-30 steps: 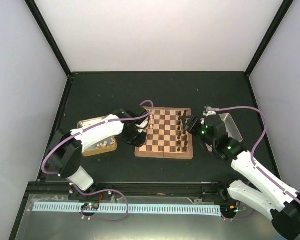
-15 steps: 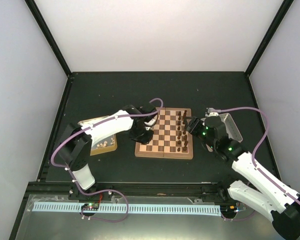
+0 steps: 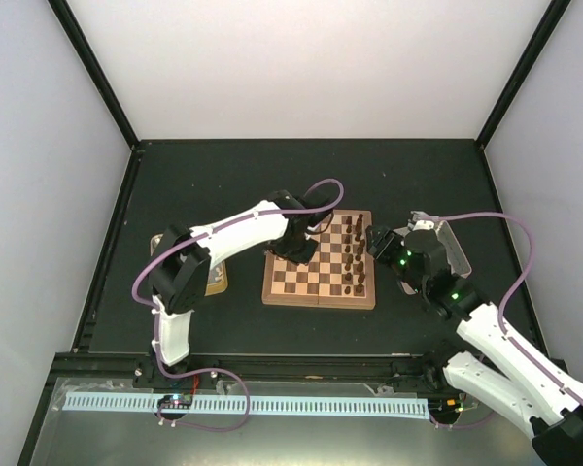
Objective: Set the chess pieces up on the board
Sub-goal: Place the chess piece on the chessboard.
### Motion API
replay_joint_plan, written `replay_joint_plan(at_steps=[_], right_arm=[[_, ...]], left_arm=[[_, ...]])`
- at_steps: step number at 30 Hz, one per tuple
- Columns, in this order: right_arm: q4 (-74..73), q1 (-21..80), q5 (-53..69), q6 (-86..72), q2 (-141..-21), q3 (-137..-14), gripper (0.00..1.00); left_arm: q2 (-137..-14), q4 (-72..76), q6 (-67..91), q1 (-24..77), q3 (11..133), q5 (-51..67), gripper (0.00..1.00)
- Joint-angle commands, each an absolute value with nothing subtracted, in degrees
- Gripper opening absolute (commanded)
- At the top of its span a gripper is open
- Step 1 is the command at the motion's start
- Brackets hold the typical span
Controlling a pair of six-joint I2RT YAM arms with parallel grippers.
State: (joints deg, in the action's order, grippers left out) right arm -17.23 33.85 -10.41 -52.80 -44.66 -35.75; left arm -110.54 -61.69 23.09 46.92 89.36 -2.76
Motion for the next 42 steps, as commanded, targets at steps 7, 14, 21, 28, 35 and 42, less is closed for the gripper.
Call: replay_joint_plan(at_steps=[7, 14, 21, 28, 35, 42], right_arm=[[-19.6, 33.5, -14.2, -52.3, -42.3, -34.5, 0.64], [-20.3, 33.5, -15.1, -52.7, -41.2, -34.4, 0.64], [-20.6, 33.5, -15.3, -52.8, -41.0, -34.3, 0.64], [-20.6, 33.5, -15.3, -52.9, -41.0, -34.3, 0.64], [-20.5, 33.5, -15.1, -53.0, -41.0, -34.2, 0.64], [-20.8, 33.5, -15.2, -53.1, -40.4, -34.0, 0.64]], left_arm=[[-115.7, -65.4, 22.1, 46.9, 94.9, -8.2, 0.08], [-116.9, -64.5, 21.5, 46.3, 95.1, -8.2, 0.09], [-117.9, -64.1, 21.0, 45.5, 95.5, -8.2, 0.11], [-118.8, -63.8, 20.5, 45.3, 96.1, -6.7, 0.14], [-119.2, -63.8, 20.6, 45.2, 96.2, -7.1, 0.17], [-118.8, -63.5, 20.3, 45.1, 96.3, -6.5, 0.23]])
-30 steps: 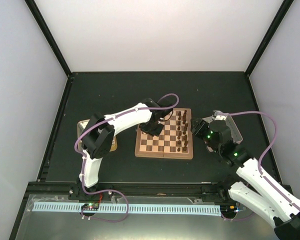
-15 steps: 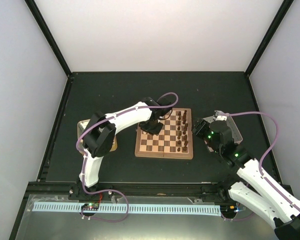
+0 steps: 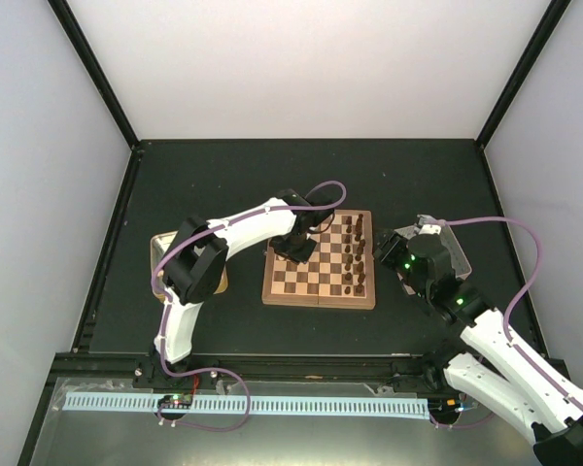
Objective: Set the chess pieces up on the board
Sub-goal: Place the chess piece on the chessboard.
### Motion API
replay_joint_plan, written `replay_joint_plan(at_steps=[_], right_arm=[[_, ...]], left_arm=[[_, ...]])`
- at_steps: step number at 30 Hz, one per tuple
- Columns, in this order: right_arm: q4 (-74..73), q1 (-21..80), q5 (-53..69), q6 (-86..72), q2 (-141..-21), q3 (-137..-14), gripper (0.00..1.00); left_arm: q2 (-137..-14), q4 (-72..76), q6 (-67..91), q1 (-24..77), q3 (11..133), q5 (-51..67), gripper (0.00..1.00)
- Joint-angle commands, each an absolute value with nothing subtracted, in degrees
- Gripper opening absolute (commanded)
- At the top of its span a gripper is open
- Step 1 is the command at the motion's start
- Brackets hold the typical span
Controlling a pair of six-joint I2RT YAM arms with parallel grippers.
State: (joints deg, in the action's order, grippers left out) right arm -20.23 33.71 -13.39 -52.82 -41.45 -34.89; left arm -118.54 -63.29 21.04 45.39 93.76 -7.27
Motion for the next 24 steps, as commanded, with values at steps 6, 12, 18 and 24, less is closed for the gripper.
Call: replay_joint_plan(at_steps=[6, 12, 18, 24], right_arm=[[-20.9, 33.5, -15.4, -53.2, -40.0, -33.9, 0.64], [-21.0, 33.5, -15.4, -53.3, -39.9, -33.7, 0.64], [-21.5, 33.5, -15.5, -53.4, -39.7, -33.8, 0.64], [-21.5, 33.5, -15.3, -53.8, -39.7, -33.8, 0.64]], left_arm=[[-118.3, -63.2, 20.2, 45.1, 96.3, -6.4, 0.13], [-118.8, -62.8, 20.3, 45.1, 96.3, -7.5, 0.11], [-119.4, -62.7, 20.3, 44.9, 96.1, -7.9, 0.14], [-118.5, -62.6, 20.2, 44.9, 95.8, -7.4, 0.23]])
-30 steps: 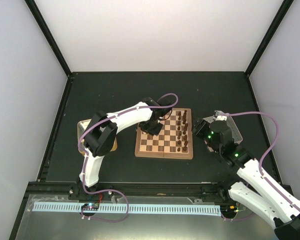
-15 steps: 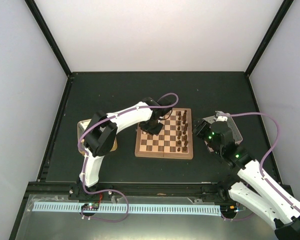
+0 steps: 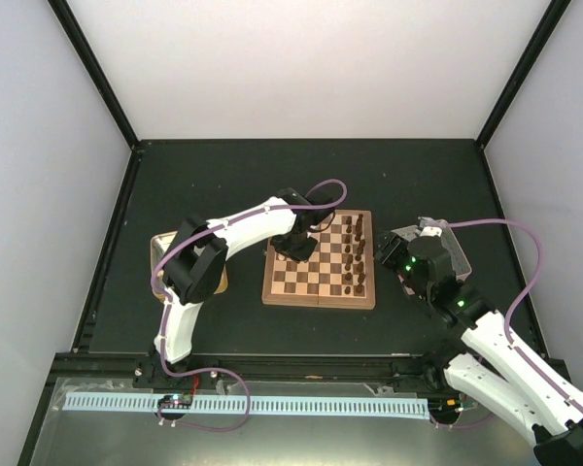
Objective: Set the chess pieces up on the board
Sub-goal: Place the chess piece on the chessboard, then adjust the storage box at the center of the board.
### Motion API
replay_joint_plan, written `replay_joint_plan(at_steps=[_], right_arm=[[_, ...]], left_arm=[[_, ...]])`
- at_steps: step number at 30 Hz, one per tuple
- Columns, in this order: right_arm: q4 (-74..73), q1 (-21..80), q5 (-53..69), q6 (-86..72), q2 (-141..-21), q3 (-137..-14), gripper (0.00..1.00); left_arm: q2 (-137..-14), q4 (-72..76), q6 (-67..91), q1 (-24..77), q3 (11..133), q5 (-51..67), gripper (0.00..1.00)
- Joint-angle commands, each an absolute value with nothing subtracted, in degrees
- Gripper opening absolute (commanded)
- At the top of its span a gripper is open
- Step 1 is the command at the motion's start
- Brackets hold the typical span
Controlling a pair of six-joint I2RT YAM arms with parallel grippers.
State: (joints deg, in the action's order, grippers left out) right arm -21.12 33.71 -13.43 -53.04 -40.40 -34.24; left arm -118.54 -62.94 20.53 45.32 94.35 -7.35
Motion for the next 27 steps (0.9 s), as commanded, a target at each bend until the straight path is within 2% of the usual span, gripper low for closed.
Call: replay_joint_plan(at_steps=[1, 8, 15, 21, 27], right_arm=[[-21.6, 33.5, -15.2, -53.8, -39.6, -33.9, 0.64], [-22.2, 33.5, -15.1, -54.1, -38.6, -34.5, 0.64], [-22.8, 33.5, -14.7, -54.1, -36.8, -34.2, 0.64], [-23.9, 33.5, -13.5, -53.9, -35.8, -33.6, 0.65], [-23.6, 33.5, -11.6, -53.5, -36.0, -32.8, 0.65]], left_arm=[[-118.3, -62.7, 20.1, 44.9, 96.0, -7.3, 0.24], [-114.5, -63.0, 20.2, 44.8, 96.5, -5.3, 0.28], [-103.9, -61.0, 21.8, 43.6, 93.3, -7.4, 0.35], [-89.5, -56.3, 24.3, 39.1, 80.8, -12.3, 0.46], [-71.9, -47.4, 28.1, 28.8, 59.7, -9.2, 0.69]])
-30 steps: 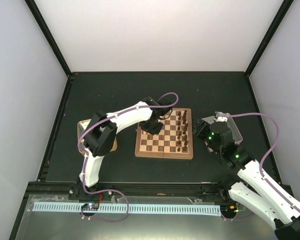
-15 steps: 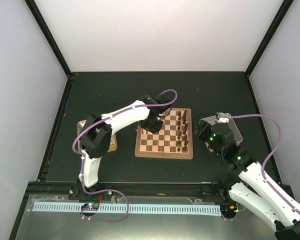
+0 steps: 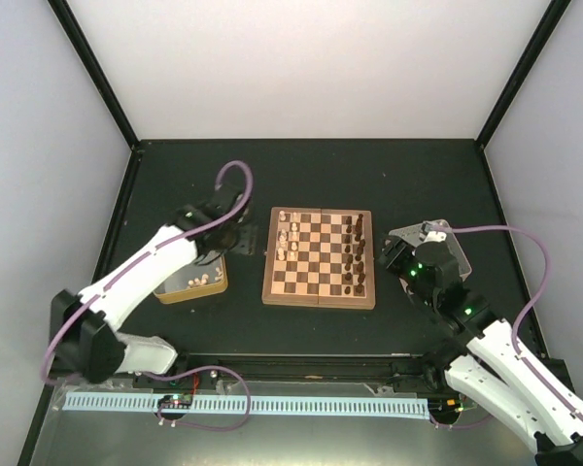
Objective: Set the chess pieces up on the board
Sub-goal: Adjust the storage box at the center of the board.
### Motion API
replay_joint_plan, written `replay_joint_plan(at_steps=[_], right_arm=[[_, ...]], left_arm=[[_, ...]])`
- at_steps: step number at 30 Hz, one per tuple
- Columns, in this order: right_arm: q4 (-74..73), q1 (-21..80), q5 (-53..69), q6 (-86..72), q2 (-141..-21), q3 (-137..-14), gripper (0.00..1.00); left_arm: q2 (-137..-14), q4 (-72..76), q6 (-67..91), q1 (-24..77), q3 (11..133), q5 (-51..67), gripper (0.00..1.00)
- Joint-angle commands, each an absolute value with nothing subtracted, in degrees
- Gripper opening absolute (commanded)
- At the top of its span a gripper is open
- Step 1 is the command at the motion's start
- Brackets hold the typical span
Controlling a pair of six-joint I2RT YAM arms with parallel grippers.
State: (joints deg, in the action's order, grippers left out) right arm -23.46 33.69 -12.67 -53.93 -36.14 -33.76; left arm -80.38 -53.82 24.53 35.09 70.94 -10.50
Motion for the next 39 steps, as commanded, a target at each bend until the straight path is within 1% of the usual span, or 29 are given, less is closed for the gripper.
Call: replay_joint_plan(at_steps=[1, 4, 7, 10, 11, 14, 19, 27, 29, 31, 33, 35, 39], right_arm=[[-23.5, 33.5, -11.2, -53.4, -36.4, -32.9, 0.65], [-23.7, 33.5, -10.2, -53.0, -37.9, -33.9, 0.65], [-23.5, 33.5, -9.5, -52.9, -39.6, -34.5, 0.65], [-23.1, 33.5, -8.6, -52.8, -41.1, -34.4, 0.65], [-23.0, 33.5, -8.5, -52.9, -41.9, -34.5, 0.65], [-23.1, 33.5, -8.4, -53.0, -43.3, -35.0, 0.65], [-22.3, 33.5, -9.0, -52.1, -45.8, -35.4, 0.65], [-20.8, 33.5, -9.0, -49.7, -50.3, -36.4, 0.65], [-20.0, 33.5, -9.1, -49.7, -50.8, -36.0, 0.65], [-19.3, 33.5, -9.2, -49.1, -51.2, -36.0, 0.65], [-19.2, 33.5, -9.7, -48.6, -51.7, -36.5, 0.66], [-18.9, 33.5, -10.1, -48.6, -52.5, -36.6, 0.66], [-17.2, 33.5, -9.9, -47.5, -54.9, -36.9, 0.66]], left_arm=[[-69.4, -45.8, 28.7, 26.3, 56.3, -7.4, 0.70], [-64.7, -41.3, 29.9, 19.6, 47.1, -1.3, 0.73], [-63.1, -40.7, 30.9, 15.9, 42.2, 1.2, 0.73], [-64.3, -41.3, 31.0, 13.9, 39.9, 2.0, 0.68], [-65.9, -41.5, 30.5, 13.4, 39.9, 3.2, 0.62], [-69.5, -41.0, 29.3, 13.0, 40.2, 10.0, 0.56], [-73.0, -37.8, 30.0, 13.0, 40.3, 20.0, 0.54], [-78.8, -31.9, 34.4, 13.0, 44.6, 25.0, 0.53], [-81.3, -34.0, 33.5, 13.0, 47.3, 22.1, 0.50], [-81.8, -37.6, 33.8, 13.0, 49.0, 13.1, 0.50], [-80.4, -40.7, 35.0, 13.0, 48.8, 4.9, 0.56], [-78.8, -43.3, 36.0, 12.9, 48.5, -1.8, 0.60], [-76.7, -46.2, 38.8, 12.5, 47.2, -10.7, 0.61]])
